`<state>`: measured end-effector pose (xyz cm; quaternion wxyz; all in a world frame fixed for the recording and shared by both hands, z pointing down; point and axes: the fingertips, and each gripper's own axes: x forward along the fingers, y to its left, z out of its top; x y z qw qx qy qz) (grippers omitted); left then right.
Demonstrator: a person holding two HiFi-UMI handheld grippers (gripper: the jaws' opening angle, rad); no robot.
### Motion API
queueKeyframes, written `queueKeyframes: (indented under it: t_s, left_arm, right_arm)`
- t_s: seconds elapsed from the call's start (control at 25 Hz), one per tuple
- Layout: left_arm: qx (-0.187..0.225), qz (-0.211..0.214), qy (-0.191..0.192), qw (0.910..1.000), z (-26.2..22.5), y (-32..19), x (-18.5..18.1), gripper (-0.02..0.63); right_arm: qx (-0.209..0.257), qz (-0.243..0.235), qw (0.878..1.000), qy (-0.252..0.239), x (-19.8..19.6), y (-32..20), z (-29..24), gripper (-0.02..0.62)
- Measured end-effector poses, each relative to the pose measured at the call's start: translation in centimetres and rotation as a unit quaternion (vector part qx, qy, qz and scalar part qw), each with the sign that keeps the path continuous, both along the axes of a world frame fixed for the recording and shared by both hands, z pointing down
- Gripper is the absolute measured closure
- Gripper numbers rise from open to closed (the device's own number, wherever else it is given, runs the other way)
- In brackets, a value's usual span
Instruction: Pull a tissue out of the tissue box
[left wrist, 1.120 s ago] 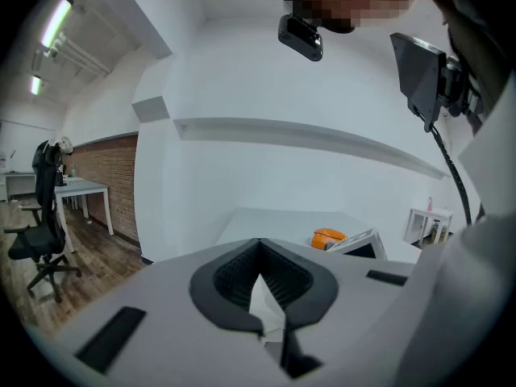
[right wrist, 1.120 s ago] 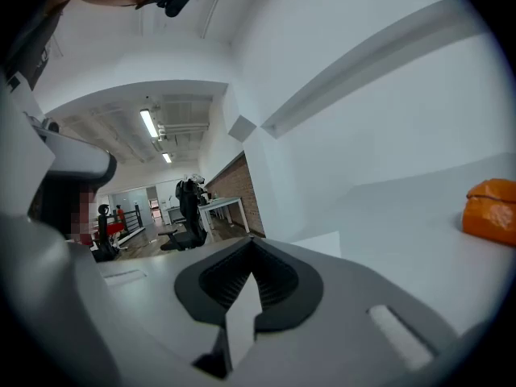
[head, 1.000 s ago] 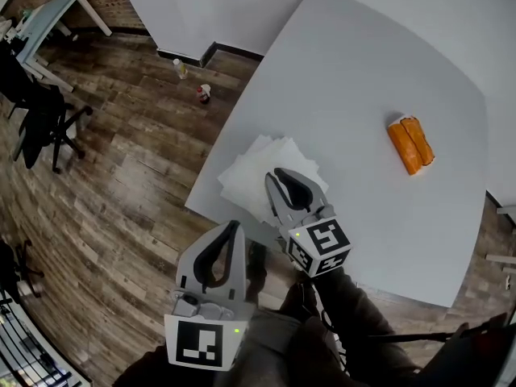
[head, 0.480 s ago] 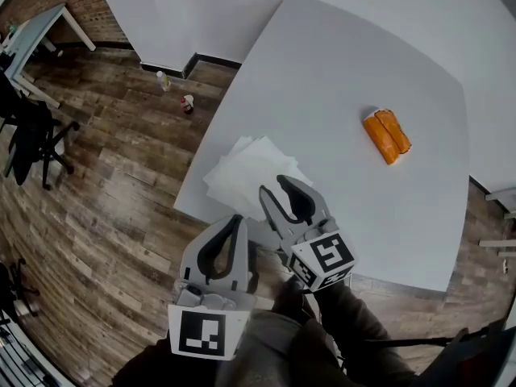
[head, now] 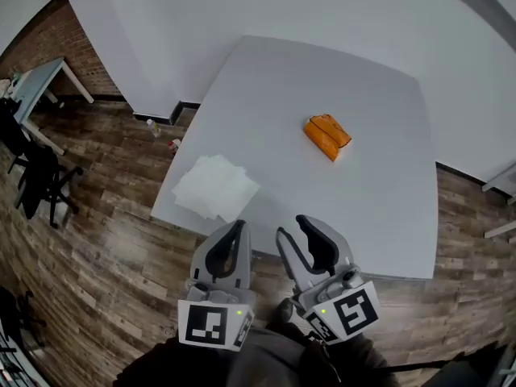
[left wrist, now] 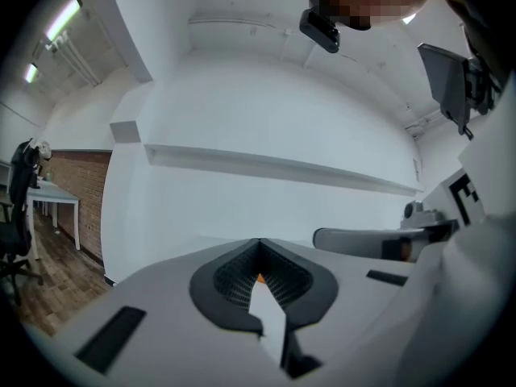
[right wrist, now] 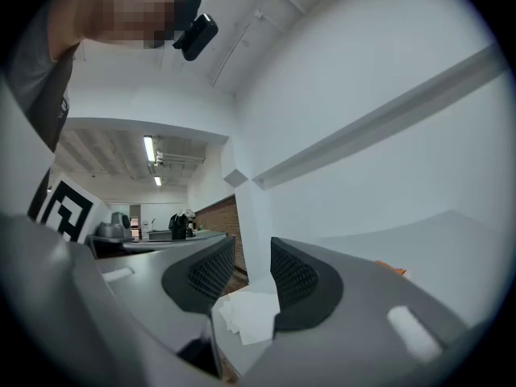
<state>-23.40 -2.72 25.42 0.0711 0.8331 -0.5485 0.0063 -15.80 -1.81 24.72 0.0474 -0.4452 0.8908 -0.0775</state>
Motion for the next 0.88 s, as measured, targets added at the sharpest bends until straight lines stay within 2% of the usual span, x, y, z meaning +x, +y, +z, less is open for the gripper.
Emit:
queueKeyframes:
  t_s: [0.2,0.4,0.56,0.72,0.88]
  left_arm:
    - [0.016,0.021,-0.003,0.9996,-2.2,4.0,5.7,0.606]
    - [0.041,0.059,-0.012,0.9974,-4.5,7.0,9.3,0.606]
    - [0.062,0.076,-0.013,0.9951,-6.4,7.7,10.2,0.606]
    - [0.082,0.096,-0.025,0.9917,-7.6,8.1,10.5,0.606]
    - [0.111,0.092,0.002,0.9896,-9.1,8.3,10.3,0.606]
  right_arm:
    - [-0.009,0.026,1.000,-0.009,5.6,5.5,-1.4,0.460]
    - [0.022,0.047,0.999,-0.010,7.5,8.2,-4.2,0.477]
    - [0.044,0.068,0.997,-0.008,8.1,9.3,-6.2,0.512]
    - [0.068,0.092,0.993,-0.004,8.8,9.8,-7.8,0.580]
    - [0.081,0.098,0.992,0.001,8.5,10.7,-8.4,0.594]
